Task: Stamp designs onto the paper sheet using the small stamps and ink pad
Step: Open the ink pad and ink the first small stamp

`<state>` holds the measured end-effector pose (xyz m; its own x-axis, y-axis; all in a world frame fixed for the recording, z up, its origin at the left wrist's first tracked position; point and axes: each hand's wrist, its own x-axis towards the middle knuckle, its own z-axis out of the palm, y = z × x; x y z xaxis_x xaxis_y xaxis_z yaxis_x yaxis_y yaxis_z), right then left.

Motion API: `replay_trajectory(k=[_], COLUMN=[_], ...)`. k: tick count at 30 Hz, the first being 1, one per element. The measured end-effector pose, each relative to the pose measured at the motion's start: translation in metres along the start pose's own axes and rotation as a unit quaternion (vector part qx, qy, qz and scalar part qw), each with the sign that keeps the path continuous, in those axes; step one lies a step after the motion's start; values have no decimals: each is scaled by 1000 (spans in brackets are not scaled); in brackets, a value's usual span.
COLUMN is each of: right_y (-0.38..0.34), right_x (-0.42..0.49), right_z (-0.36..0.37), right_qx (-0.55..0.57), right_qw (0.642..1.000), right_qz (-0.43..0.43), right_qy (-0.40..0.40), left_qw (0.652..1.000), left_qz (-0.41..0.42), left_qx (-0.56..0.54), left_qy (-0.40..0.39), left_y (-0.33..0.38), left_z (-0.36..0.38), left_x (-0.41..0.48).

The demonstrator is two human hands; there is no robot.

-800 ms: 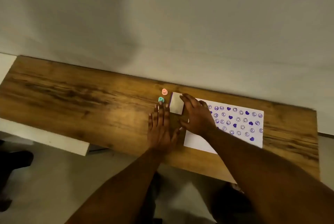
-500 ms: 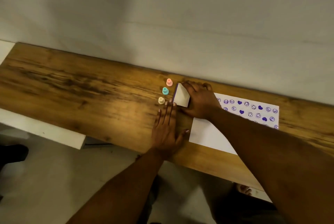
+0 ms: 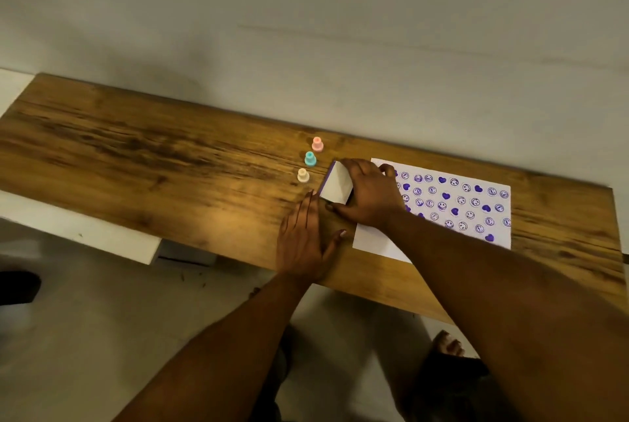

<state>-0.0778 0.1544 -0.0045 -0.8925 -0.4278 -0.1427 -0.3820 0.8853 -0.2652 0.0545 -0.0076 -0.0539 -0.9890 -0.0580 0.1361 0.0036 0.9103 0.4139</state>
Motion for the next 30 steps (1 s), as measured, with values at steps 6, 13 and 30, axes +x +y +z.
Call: replay_trajectory(k=[6, 13, 30], right_y=[-23, -55, -53], right_x=[-22, -41, -77], right_z=[5, 7, 11], right_qx=[-19, -46, -50], right_qw=[1000, 997, 996], right_qz=[16, 60, -34], right_qy=[12, -23, -71], left_qw=[996, 993, 988], left_qz=[-54, -87, -65], left_qx=[29, 15, -113], left_qy=[-65, -79, -77], left_y=[2, -11, -45], left_z=[-10, -20, -41], left_x=[4, 1, -14])
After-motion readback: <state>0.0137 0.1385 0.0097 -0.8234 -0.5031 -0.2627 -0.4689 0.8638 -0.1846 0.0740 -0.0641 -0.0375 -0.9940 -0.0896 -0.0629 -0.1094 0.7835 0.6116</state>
